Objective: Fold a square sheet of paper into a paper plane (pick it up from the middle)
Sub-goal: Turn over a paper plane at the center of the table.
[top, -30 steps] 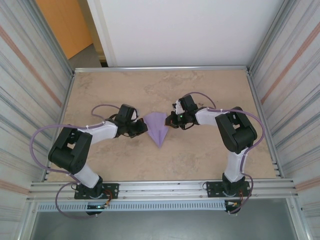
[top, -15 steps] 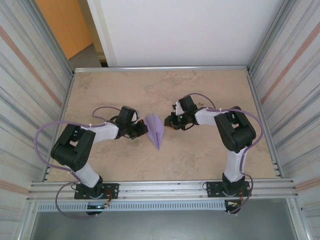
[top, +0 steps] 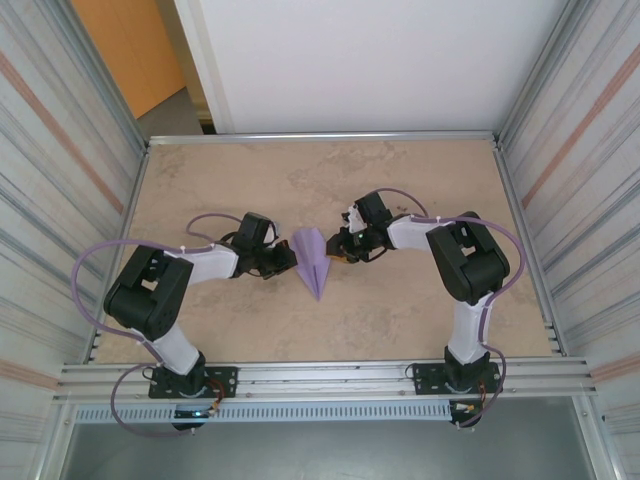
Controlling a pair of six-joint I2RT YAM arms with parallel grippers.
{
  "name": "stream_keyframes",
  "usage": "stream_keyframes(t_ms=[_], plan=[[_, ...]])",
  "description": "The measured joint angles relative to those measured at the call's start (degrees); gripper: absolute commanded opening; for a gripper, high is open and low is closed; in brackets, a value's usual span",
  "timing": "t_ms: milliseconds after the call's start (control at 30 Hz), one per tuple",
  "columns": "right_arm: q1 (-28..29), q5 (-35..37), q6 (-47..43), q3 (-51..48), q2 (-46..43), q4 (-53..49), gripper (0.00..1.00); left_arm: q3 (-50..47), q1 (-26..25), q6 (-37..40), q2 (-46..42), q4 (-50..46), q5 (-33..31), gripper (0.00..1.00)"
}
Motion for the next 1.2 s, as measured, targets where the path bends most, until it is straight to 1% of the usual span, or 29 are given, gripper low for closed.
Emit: stream_keyframes(t_ms=[33,167,233,300,467,600,633,767,867,1033,1200], plan=[[0.1,-0.3,-0.2,0.1,0.1,0.0,0.24,0.0,0.1,0.0,0.0,0.0,0.0,0.05],[0.4,-1.1,-1.0,0.7,0.7,-0.2,0.10,0.0,0.4,0.0,0.0,0.0,0.0,0.05],[0.4,-1.1,-1.0,0.7,0.7,-0.5,0.06,0.0,0.5,0.0,0.0,0.0,0.0,0.05],[0.3,-0.8,-1.0,0.7,0.7,-0.5,0.04,0.0,0.6,0.0,0.0,0.0,0.0,0.05],[-0.4,0.3,-0.8,0.2,0.6,-0.2,0.04,-1.1,1.1,0.0,-1.4,0.6,0.0,0.06],[-1.0,1.5,-0.6,-0.7,0.3,-0.2,0.08,-1.7,1.4,-0.1,-1.6,1.6,0.0,0.05],[-1.0,1.6,-0.5,-0.7,0.3,-0.2,0.10,-1.7,1.4,-0.1,-1.6,1.7,0.0,0.05],[-0.9,1.8,-0.2,-0.7,0.3,-0.5,0.28,-1.7,1.4,-0.5,-1.4,2.6,0.9,0.05],[-0.4,3.2,-0.4,-0.7,-1.0,-1.3,0.36,-1.7,1.4,-0.5,-1.4,3.0,1.5,0.05],[1.2,7.9,-1.8,-0.4,-6.7,-4.8,0.42,-1.7,1.4,-0.5,-1.4,3.0,2.0,0.05],[5.5,12.2,-3.4,0.9,-9.1,-7.5,0.47,-1.7,1.4,-0.5,-1.4,3.0,2.2,0.05]])
